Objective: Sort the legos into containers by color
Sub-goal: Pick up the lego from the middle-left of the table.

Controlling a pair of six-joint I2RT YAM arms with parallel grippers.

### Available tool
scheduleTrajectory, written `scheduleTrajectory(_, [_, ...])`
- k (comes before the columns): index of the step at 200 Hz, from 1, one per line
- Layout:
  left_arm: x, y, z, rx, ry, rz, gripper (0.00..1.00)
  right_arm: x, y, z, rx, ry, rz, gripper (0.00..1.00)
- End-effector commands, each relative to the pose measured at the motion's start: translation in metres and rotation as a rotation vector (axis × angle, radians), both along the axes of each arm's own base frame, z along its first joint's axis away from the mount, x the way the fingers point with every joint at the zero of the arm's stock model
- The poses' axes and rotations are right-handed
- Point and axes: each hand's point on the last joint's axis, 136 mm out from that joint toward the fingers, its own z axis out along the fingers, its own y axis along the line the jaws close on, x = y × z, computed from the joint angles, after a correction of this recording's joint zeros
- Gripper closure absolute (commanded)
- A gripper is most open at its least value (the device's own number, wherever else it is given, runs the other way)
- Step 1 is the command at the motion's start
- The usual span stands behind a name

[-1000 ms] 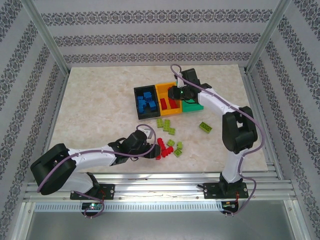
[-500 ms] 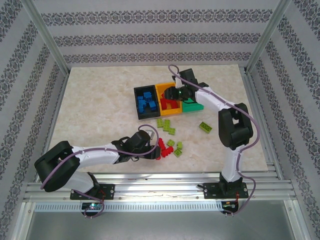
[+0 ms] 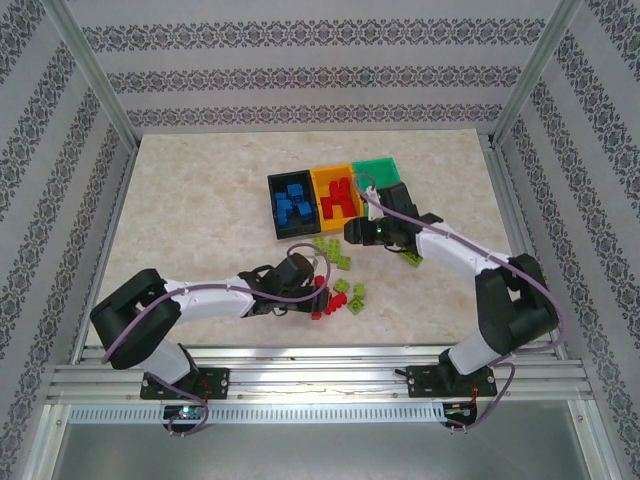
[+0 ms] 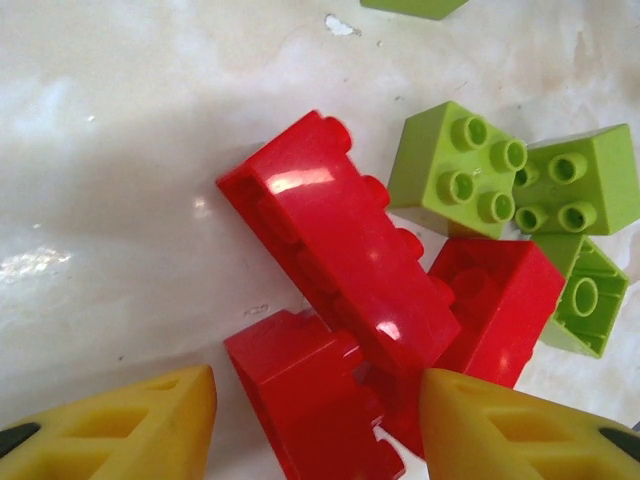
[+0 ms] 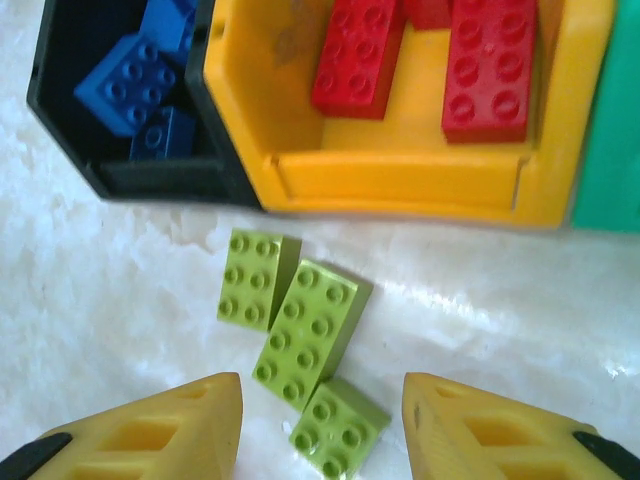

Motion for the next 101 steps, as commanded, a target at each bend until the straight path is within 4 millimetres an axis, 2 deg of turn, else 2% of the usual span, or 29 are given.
scheduleTrajectory(1, [-0.007,0.002,-0.007,0.064,0.014,-0.028,0.47,0.000,-0.005,0.005,-0.009,-0.102,-0.010,0.53])
scheduleTrajectory(24, [-0.008,0.002,-0.008,0.080,0.035,-0.031,0.55,0.000,-0.007,0.002,-0.005,-0.116,-0.019,0.53])
scheduleTrajectory(45, [-0.007,0.002,-0.010,0.082,0.039,-0.019,0.68,-0.001,-0.007,0.008,0.009,-0.135,-0.022,0.53])
scheduleTrajectory(101, [-0.009,0.005,-0.013,0.075,0.056,0.017,0.76,-0.003,-0.018,0.010,0.016,-0.157,-0.058,0.52])
